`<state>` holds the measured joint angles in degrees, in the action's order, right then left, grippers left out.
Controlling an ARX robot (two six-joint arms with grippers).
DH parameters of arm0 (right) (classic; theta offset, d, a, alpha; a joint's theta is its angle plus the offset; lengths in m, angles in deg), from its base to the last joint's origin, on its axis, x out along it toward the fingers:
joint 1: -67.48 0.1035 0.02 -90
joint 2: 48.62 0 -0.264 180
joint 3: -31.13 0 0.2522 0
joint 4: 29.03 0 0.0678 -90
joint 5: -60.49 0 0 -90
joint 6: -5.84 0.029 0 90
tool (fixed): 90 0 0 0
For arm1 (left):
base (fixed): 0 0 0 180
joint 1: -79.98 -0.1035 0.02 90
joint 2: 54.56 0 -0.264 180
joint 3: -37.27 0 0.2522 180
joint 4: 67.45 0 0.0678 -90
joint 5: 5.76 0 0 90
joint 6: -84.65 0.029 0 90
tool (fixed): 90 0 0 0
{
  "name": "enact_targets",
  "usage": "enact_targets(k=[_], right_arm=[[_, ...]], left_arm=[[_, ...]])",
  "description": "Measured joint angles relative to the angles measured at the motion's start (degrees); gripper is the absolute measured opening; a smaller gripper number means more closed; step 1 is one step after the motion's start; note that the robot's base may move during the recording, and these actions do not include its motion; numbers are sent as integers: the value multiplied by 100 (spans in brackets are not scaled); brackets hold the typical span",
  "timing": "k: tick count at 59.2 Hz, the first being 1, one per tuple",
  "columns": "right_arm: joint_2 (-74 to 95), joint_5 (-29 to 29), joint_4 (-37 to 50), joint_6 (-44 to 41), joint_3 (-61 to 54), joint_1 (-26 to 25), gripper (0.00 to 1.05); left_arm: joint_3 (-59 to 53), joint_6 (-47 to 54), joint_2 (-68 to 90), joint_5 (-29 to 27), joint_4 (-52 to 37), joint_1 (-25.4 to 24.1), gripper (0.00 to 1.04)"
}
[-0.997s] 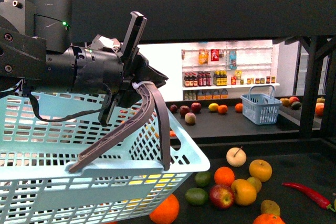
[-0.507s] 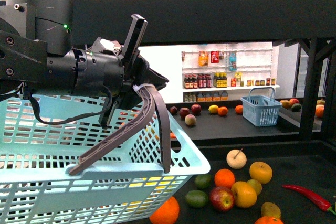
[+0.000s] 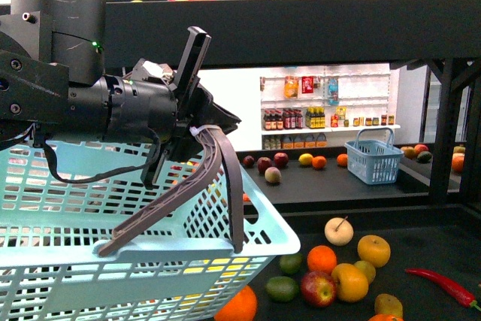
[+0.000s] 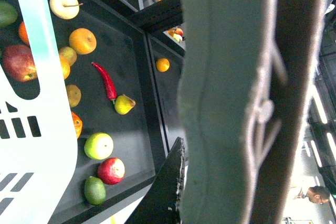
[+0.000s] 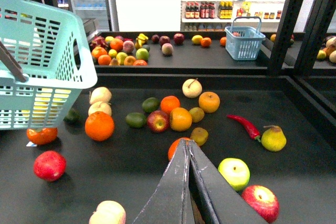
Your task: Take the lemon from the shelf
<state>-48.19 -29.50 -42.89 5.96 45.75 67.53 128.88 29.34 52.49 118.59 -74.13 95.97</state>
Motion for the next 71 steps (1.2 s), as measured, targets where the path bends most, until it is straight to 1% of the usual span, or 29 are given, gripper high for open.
enact_targets(k=[5,7,9,13,17,24,32,37,39,43,44,48,52,60,67,71], right_arm=[[0,0,0,-2,0,0,3],[0,0,0,-13,0,0,4],[0,0,0,-9,0,0,9],[-2,0,0,-9,0,0,25],[-2,0,0,-9,0,0,35],[-2,0,0,-9,0,0,61],[-2,0,0,-9,0,0,82],[-2,0,0,-9,0,0,95],[-2,2,0,-9,0,0,99],[-4,0,0,-9,0,0,97],[-4,0,0,-9,0,0,97],[-4,0,0,-9,0,0,97],[-4,0,0,-9,0,0,97],[-4,0,0,-9,0,0,97],[-4,0,0,-9,0,0,97],[-4,0,0,-9,0,0,97]], left_arm=[[0,11,-2,-4,0,0,7],[0,11,-2,-2,0,0,7],[0,7,-2,-2,0,0,7],[0,2,-2,0,0,0,7],[0,2,0,-2,0,0,7],[0,2,-2,0,0,0,7],[0,2,0,-15,0,0,7],[9,-68,-2,-516,70,35,7],[15,-138,0,-761,81,44,7],[48,-245,13,-1047,81,44,7],[293,-603,105,-1967,-203,-85,7],[380,-940,133,-2551,-612,-313,7],[400,-1150,140,-2747,-868,-474,7],[350,-1843,138,-3053,-1425,-994,7],[142,-2216,118,-3130,-1764,-1410,7],[-111,-2459,72,-3121,-1996,-1788,7]])
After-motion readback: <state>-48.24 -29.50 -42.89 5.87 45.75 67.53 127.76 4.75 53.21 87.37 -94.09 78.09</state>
